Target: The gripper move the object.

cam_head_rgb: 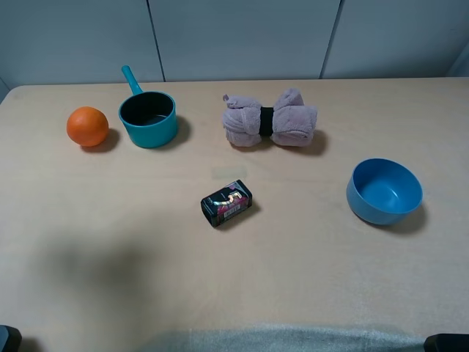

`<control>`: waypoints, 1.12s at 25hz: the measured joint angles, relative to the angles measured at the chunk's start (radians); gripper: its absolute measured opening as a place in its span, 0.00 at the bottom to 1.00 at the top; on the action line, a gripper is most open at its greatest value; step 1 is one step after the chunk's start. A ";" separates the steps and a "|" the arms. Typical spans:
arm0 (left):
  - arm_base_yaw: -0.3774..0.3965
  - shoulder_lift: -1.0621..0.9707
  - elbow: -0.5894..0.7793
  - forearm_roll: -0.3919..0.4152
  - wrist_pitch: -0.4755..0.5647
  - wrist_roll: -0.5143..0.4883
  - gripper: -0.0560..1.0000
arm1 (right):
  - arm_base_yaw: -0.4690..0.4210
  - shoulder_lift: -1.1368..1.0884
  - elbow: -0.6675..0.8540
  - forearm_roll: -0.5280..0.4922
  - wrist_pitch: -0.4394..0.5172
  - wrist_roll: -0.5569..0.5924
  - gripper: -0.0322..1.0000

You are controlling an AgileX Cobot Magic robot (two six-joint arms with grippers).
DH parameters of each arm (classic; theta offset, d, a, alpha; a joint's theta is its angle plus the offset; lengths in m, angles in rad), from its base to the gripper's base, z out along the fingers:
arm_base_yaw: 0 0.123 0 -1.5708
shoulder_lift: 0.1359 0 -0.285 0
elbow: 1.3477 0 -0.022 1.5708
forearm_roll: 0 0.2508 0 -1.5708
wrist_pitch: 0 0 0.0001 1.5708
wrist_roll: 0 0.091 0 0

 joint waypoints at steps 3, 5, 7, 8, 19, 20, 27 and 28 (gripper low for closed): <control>0.000 -0.088 0.070 0.001 0.001 -0.012 0.99 | 0.000 0.000 0.000 0.000 0.000 0.000 0.66; 0.000 -0.148 0.111 0.001 0.006 -0.017 0.99 | 0.000 0.000 0.000 0.000 0.000 0.000 0.66; 0.000 -0.208 0.154 0.000 0.011 -0.025 0.99 | 0.000 0.000 0.000 0.000 0.000 0.000 0.66; 0.000 -0.246 0.172 -0.005 0.014 -0.026 0.99 | 0.000 0.000 0.000 0.000 0.000 0.000 0.66; 0.000 -0.641 0.349 -0.025 0.076 -0.065 0.99 | 0.000 0.000 0.000 0.000 0.000 0.000 0.66; 0.000 -0.662 0.359 -0.027 0.085 -0.066 0.99 | 0.000 0.000 0.000 0.000 0.000 0.000 0.66; 0.000 -0.743 0.389 -0.059 0.104 -0.066 0.99 | 0.000 0.000 0.000 0.000 0.000 0.000 0.66; 0.000 -0.750 0.389 -0.060 0.104 -0.066 0.99 | 0.000 0.000 0.000 0.000 0.000 0.000 0.66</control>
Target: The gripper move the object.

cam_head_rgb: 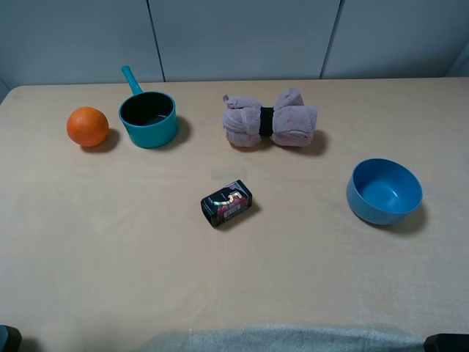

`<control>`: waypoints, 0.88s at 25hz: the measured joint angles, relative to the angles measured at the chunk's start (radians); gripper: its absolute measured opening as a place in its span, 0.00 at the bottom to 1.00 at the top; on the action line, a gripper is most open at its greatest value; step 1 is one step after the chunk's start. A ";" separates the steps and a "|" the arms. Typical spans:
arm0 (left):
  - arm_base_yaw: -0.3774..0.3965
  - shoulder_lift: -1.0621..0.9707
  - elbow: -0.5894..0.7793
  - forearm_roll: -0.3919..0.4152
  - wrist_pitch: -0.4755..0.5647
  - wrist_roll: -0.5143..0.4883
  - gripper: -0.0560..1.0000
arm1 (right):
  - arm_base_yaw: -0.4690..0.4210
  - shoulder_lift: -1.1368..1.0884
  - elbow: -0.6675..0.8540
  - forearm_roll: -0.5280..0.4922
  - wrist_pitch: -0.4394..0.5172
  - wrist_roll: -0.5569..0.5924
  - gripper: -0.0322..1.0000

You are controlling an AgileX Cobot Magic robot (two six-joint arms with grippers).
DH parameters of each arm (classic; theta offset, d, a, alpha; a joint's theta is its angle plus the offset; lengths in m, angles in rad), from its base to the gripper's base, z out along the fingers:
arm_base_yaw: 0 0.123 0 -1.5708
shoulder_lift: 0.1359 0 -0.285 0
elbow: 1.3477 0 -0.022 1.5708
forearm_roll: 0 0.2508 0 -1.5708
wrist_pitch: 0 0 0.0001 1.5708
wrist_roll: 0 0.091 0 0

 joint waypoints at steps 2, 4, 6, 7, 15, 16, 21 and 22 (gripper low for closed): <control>0.000 -0.018 0.000 -0.002 0.000 0.000 0.99 | 0.000 0.000 0.000 0.000 0.000 0.000 0.66; 0.000 -0.034 0.000 -0.006 0.000 0.000 0.99 | 0.000 0.000 0.000 0.000 0.000 0.000 0.66; 0.000 -0.056 0.000 -0.009 0.000 0.000 0.99 | 0.000 0.000 0.000 0.000 0.000 0.000 0.66; 0.000 -0.066 0.000 -0.009 0.000 0.000 0.99 | 0.000 0.000 0.000 0.000 0.000 0.000 0.66; 0.000 -0.171 0.003 -0.010 -0.001 0.000 0.99 | 0.000 0.000 0.000 0.000 0.000 0.000 0.66; 0.000 -0.180 0.003 -0.011 -0.001 0.000 0.99 | 0.000 0.000 0.000 0.000 0.000 0.000 0.66; 0.000 -0.196 0.004 -0.015 -0.017 -0.003 0.99 | 0.000 0.000 0.000 0.000 0.000 0.000 0.66; 0.000 -0.196 0.005 -0.014 -0.020 -0.003 0.99 | 0.000 0.000 0.000 0.000 0.000 0.000 0.66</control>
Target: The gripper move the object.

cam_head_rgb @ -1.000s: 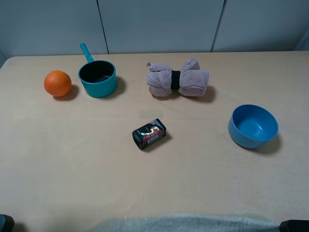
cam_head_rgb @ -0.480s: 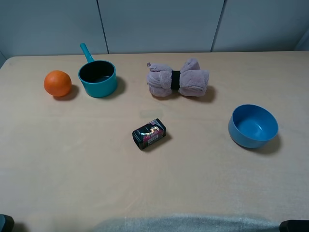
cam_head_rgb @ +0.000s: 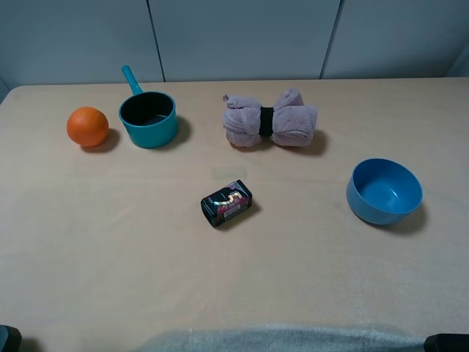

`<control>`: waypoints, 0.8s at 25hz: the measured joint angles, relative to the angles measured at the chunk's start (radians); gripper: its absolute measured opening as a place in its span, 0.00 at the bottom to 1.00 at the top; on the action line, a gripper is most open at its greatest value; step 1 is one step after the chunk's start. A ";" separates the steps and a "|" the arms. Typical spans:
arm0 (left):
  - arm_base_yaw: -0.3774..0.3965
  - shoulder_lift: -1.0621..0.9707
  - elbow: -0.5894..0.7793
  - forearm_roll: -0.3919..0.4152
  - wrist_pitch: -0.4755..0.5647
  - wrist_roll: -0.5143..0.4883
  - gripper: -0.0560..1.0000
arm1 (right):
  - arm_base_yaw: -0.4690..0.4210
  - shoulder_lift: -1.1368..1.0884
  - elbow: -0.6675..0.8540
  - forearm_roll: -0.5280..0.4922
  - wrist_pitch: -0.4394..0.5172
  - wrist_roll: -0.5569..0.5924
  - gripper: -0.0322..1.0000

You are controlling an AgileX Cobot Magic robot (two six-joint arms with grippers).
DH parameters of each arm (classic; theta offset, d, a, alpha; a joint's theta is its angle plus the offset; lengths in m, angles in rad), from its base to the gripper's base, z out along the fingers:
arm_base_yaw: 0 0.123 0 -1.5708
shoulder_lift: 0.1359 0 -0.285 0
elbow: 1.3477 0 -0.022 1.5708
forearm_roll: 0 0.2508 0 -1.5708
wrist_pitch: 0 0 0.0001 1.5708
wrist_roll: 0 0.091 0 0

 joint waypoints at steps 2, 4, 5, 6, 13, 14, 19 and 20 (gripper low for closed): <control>0.000 0.000 0.000 -0.001 -0.002 0.000 0.99 | 0.000 0.000 0.000 0.000 0.000 0.000 0.66; 0.000 0.000 0.000 -0.002 -0.003 0.000 0.99 | 0.000 0.000 0.000 0.000 0.000 0.000 0.66; 0.000 0.000 0.000 -0.002 -0.004 0.000 0.99 | 0.000 0.000 0.000 0.000 0.000 0.000 0.66; 0.000 -0.003 0.000 -0.002 -0.004 0.000 0.99 | 0.000 0.000 0.000 0.000 0.000 0.000 0.66; 0.000 -0.102 0.005 -0.003 -0.006 0.000 0.99 | 0.000 0.000 0.000 0.000 0.000 0.000 0.66; 0.000 -0.103 0.006 -0.003 -0.006 0.000 0.99 | 0.000 0.000 0.000 0.000 0.000 0.000 0.66; 0.000 -0.105 0.006 -0.003 -0.006 0.000 0.99 | 0.000 0.000 0.000 0.000 0.000 0.000 0.66; 0.000 -0.105 0.006 -0.003 -0.006 0.000 0.99 | 0.000 0.000 0.000 0.000 0.000 0.000 0.66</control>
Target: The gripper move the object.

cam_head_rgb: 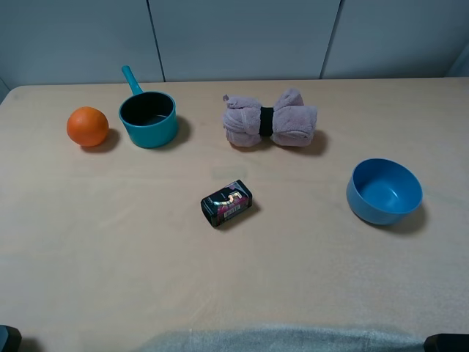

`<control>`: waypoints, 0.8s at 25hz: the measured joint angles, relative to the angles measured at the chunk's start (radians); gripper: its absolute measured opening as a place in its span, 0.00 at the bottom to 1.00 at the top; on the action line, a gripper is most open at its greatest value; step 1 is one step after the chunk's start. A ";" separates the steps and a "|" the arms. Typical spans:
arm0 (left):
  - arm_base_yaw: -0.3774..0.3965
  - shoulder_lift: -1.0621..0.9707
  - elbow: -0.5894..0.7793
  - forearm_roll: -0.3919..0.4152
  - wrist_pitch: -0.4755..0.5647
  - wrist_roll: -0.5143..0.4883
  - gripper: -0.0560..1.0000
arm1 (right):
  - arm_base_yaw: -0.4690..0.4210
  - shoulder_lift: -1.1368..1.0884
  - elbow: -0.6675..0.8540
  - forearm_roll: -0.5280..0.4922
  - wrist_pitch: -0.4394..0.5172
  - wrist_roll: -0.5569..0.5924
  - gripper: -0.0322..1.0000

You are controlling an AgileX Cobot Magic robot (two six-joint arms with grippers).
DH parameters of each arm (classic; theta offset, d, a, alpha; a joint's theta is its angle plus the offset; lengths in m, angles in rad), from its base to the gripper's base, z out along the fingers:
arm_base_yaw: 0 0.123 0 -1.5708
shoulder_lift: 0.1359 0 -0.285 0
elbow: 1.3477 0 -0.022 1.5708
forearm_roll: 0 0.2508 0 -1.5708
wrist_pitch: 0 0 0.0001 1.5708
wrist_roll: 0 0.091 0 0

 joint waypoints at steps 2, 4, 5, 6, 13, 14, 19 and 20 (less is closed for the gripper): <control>0.000 0.000 0.000 0.000 -0.001 0.000 0.99 | 0.000 0.000 0.000 0.000 0.000 0.000 0.66; 0.000 0.000 0.001 0.000 -0.012 0.000 0.99 | 0.000 0.000 0.000 0.000 0.000 0.000 0.66; 0.000 0.000 0.006 0.000 -0.024 0.000 0.99 | 0.000 0.000 0.000 0.000 0.000 0.000 0.66; 0.000 0.000 0.013 0.000 -0.047 0.000 0.99 | 0.000 0.000 0.000 0.000 0.000 0.000 0.66; 0.000 0.000 0.038 -0.017 -0.096 0.004 0.99 | 0.000 0.000 0.000 0.000 0.000 0.000 0.66; 0.000 0.000 0.038 -0.017 -0.096 0.005 0.99 | 0.000 0.000 0.000 0.000 0.000 0.000 0.66; 0.000 0.000 0.040 -0.017 -0.099 0.008 0.99 | 0.000 0.000 0.000 0.000 0.000 0.000 0.66; 0.000 0.000 0.040 -0.017 -0.099 0.008 0.99 | 0.000 0.000 0.000 0.000 0.000 0.000 0.66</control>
